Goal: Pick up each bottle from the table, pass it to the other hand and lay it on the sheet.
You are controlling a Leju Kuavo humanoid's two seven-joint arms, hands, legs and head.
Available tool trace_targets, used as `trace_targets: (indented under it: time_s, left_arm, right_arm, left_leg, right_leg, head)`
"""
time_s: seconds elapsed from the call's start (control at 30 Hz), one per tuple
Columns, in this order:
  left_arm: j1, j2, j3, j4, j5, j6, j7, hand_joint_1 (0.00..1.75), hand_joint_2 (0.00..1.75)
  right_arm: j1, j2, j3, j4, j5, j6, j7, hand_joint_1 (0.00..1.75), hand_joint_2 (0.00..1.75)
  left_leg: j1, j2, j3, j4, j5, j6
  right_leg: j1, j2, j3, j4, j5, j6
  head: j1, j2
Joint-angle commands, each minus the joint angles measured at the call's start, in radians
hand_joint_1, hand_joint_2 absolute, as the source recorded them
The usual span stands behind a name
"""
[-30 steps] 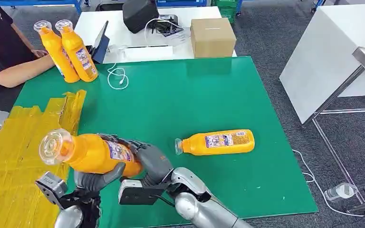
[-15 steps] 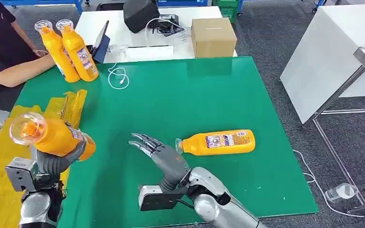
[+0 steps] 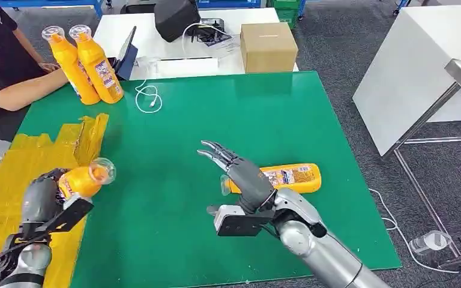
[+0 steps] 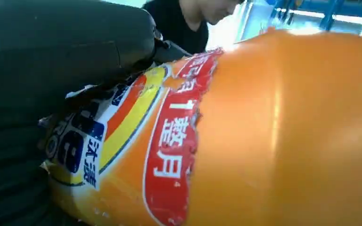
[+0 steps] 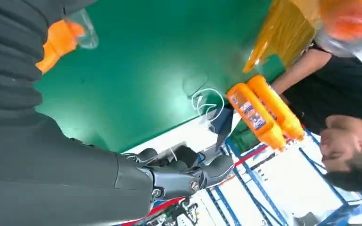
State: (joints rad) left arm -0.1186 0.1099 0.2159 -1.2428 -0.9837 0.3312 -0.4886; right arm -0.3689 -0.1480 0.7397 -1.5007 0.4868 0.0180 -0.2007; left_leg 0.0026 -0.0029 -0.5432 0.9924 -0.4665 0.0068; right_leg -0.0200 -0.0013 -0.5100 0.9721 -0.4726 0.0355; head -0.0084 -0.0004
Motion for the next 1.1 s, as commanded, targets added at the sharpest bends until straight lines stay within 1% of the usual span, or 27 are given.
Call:
trace_targets:
  time_s: [0.03, 0.07, 0.1, 0.13, 0.17, 0.2, 0.27, 0.3, 0.33, 0.37, 0.4, 0.63, 0.7, 0.73, 0.8, 0.83, 0.87, 0.93, 1.0, 1.03, 1.07, 1.1]
  left_arm:
    - [-0.089, 0.044, -0.203, 0.234, -0.148, 0.025, 0.062, 1.75, 1.75]
    - [-0.097, 0.048, -0.213, 0.244, -0.146, 0.011, 0.062, 1.75, 1.75]
    - [-0.106, 0.056, -0.226, 0.255, -0.162, 0.007, 0.073, 1.75, 1.75]
    - [-0.121, 0.064, -0.243, 0.272, -0.180, 0.001, 0.090, 1.75, 1.75]
    - [-0.131, 0.071, -0.253, 0.285, -0.201, 0.003, 0.108, 0.51, 1.75]
    - [-0.147, 0.082, -0.275, 0.306, -0.241, 0.005, 0.134, 0.00, 1.75]
    - [-0.165, 0.102, -0.302, 0.338, -0.246, -0.023, 0.117, 0.00, 1.75]
    - [-0.166, 0.109, -0.304, 0.341, -0.245, -0.021, 0.115, 0.00, 0.00]
    - [-0.170, 0.106, -0.300, 0.348, -0.235, -0.019, 0.118, 0.00, 0.00]
    - [-0.170, 0.111, -0.311, 0.343, -0.249, -0.005, 0.119, 0.00, 0.00]
    - [-0.165, 0.116, -0.319, 0.338, -0.256, -0.002, 0.122, 0.00, 0.00]
    - [-0.161, 0.118, -0.321, 0.334, -0.257, -0.003, 0.123, 0.00, 0.00]
    - [-0.165, 0.128, -0.331, 0.338, -0.263, -0.021, 0.138, 0.00, 0.00]
    - [-0.162, 0.131, -0.327, 0.331, -0.239, -0.029, 0.128, 0.00, 0.00]
    - [-0.154, 0.135, -0.324, 0.325, -0.228, -0.033, 0.121, 0.00, 0.00]
    - [-0.155, 0.135, -0.322, 0.323, -0.225, -0.032, 0.125, 0.00, 0.00]
    - [-0.156, 0.130, -0.311, 0.320, -0.203, -0.023, 0.114, 0.00, 0.00]
    - [-0.144, 0.101, -0.273, 0.280, -0.142, 0.024, 0.081, 0.00, 0.00]
    - [-0.115, 0.065, -0.231, 0.198, -0.098, 0.068, 0.081, 0.00, 0.00]
    - [-0.118, 0.047, -0.207, 0.172, -0.071, 0.068, 0.099, 0.00, 0.00]
    - [-0.123, 0.041, -0.200, 0.153, -0.048, 0.053, 0.096, 0.00, 0.00]
    - [-0.123, 0.029, -0.179, 0.129, 0.021, 0.037, 0.067, 0.00, 0.00]
  right_arm:
    - [-0.107, -0.023, 0.029, 0.042, -0.015, 0.035, 0.025, 0.00, 1.75]
    - [-0.119, -0.022, 0.034, 0.052, -0.017, 0.042, 0.030, 0.00, 1.75]
    - [-0.127, -0.017, 0.036, 0.062, -0.018, 0.045, 0.031, 0.00, 1.75]
    - [-0.138, -0.011, 0.043, 0.075, -0.019, 0.050, 0.033, 0.00, 1.75]
    - [-0.143, -0.006, 0.047, 0.080, -0.020, 0.051, 0.033, 0.00, 1.75]
    - [-0.150, -0.002, 0.053, 0.088, -0.020, 0.053, 0.034, 0.00, 1.75]
    - [-0.161, 0.001, 0.064, 0.097, -0.022, 0.059, 0.037, 0.00, 1.75]
    - [-0.165, 0.004, 0.066, 0.101, -0.025, 0.062, 0.038, 0.00, 1.75]
    - [-0.169, 0.004, 0.071, 0.106, -0.026, 0.066, 0.041, 0.00, 1.75]
    - [-0.175, 0.004, 0.077, 0.114, -0.019, 0.068, 0.050, 0.00, 1.75]
    - [-0.182, 0.005, 0.081, 0.123, -0.014, 0.067, 0.054, 0.00, 1.75]
    - [-0.183, 0.005, 0.082, 0.128, -0.015, 0.067, 0.053, 0.00, 1.75]
    - [-0.191, 0.002, 0.094, 0.136, 0.007, 0.065, 0.073, 0.00, 1.75]
    - [-0.200, -0.006, 0.104, 0.151, 0.017, 0.071, 0.088, 0.00, 1.75]
    - [-0.204, -0.018, 0.104, 0.171, 0.018, 0.074, 0.089, 0.00, 1.75]
    - [-0.211, -0.031, 0.107, 0.188, 0.015, 0.087, 0.097, 0.00, 1.75]
    - [-0.223, -0.044, 0.111, 0.208, 0.013, 0.106, 0.112, 0.00, 1.75]
    - [-0.223, -0.072, 0.105, 0.249, 0.021, 0.108, 0.127, 0.00, 1.75]
    - [-0.191, -0.111, 0.080, 0.276, 0.041, 0.091, 0.136, 0.00, 1.75]
    - [-0.161, -0.141, 0.056, 0.290, 0.044, 0.078, 0.153, 0.00, 1.75]
    - [-0.140, -0.164, 0.039, 0.296, 0.041, 0.075, 0.147, 0.00, 1.75]
    - [-0.118, -0.186, 0.016, 0.302, 0.038, 0.071, 0.148, 0.00, 1.75]
  left_leg:
    - [0.000, -0.002, -0.001, 0.000, 0.001, 0.000]
    - [0.003, -0.003, -0.001, 0.002, 0.001, 0.000]
    - [0.001, -0.002, -0.001, 0.001, 0.001, 0.000]
    - [0.001, -0.001, -0.001, 0.001, 0.000, 0.000]
    - [0.001, -0.001, -0.001, 0.001, 0.000, 0.000]
    - [0.000, -0.001, -0.001, 0.000, 0.001, -0.001]
    - [0.001, -0.002, 0.000, 0.000, 0.001, -0.001]
    - [0.002, -0.002, -0.001, 0.001, 0.001, -0.002]
    - [0.000, -0.001, 0.000, 0.000, 0.001, 0.000]
    - [0.002, 0.001, 0.000, 0.000, 0.001, -0.001]
    - [0.001, 0.000, 0.000, 0.000, 0.000, 0.000]
    - [0.003, 0.000, 0.000, 0.001, 0.000, 0.000]
    - [0.001, 0.000, 0.000, 0.000, 0.001, 0.000]
    - [0.003, 0.001, 0.000, 0.001, 0.001, -0.001]
    - [0.001, 0.000, -0.001, 0.000, 0.001, 0.000]
    - [0.002, 0.000, 0.000, 0.001, 0.001, 0.000]
    - [0.001, 0.000, 0.000, 0.000, 0.001, 0.000]
    - [0.002, 0.000, 0.000, 0.001, 0.001, 0.000]
    - [0.001, -0.002, 0.000, 0.000, 0.001, 0.001]
    - [0.002, -0.004, 0.001, 0.000, 0.002, 0.001]
    - [0.003, -0.004, 0.000, 0.001, 0.001, 0.001]
    - [0.001, -0.005, 0.000, 0.000, 0.001, 0.001]
  right_leg:
    - [0.000, -0.003, 0.000, 0.000, 0.000, -0.001]
    - [0.003, -0.003, 0.002, -0.001, 0.001, -0.003]
    - [0.001, -0.002, 0.001, 0.000, 0.000, -0.001]
    - [0.002, -0.001, 0.001, -0.001, 0.001, -0.002]
    - [0.001, -0.001, 0.001, 0.000, 0.000, -0.002]
    - [0.001, -0.001, 0.001, 0.000, 0.000, -0.002]
    - [0.001, -0.002, 0.002, 0.000, 0.001, -0.002]
    - [0.003, -0.002, 0.001, 0.000, 0.001, -0.004]
    - [0.000, -0.001, 0.001, 0.000, 0.001, -0.001]
    - [0.002, 0.001, 0.001, 0.000, 0.001, -0.003]
    - [0.001, 0.000, 0.001, 0.000, 0.001, -0.001]
    - [0.003, 0.000, 0.003, 0.000, 0.001, -0.002]
    - [0.001, 0.000, 0.001, 0.000, 0.001, -0.001]
    - [0.004, 0.001, 0.003, -0.001, 0.001, -0.003]
    - [0.001, 0.000, 0.001, 0.000, 0.001, -0.001]
    - [0.002, 0.000, 0.002, 0.000, 0.001, -0.002]
    - [0.002, 0.000, 0.002, 0.000, 0.001, -0.001]
    - [0.002, -0.001, 0.002, -0.001, 0.001, -0.002]
    - [0.001, -0.002, 0.002, -0.001, 0.001, 0.000]
    - [0.003, -0.004, 0.004, -0.002, 0.001, -0.001]
    - [0.003, -0.004, 0.004, -0.003, 0.001, -0.001]
    - [0.002, -0.005, 0.004, -0.002, 0.000, 0.000]
  head:
    - [0.000, 0.000]
    - [0.000, 0.000]
    - [0.000, 0.000]
    - [0.000, 0.000]
    - [0.000, 0.000]
    - [0.000, 0.000]
    - [0.000, 0.000]
    - [0.000, 0.000]
    - [0.000, 0.000]
    - [0.000, 0.000]
    - [0.000, 0.000]
    - [0.000, 0.000]
    - [0.000, 0.000]
    - [0.000, 0.000]
    - [0.000, 0.000]
    - [0.000, 0.000]
    - [0.000, 0.000]
    - [0.000, 0.000]
    - [0.000, 0.000]
    - [0.000, 0.000]
    - [0.001, 0.000]
    - [0.000, 0.000]
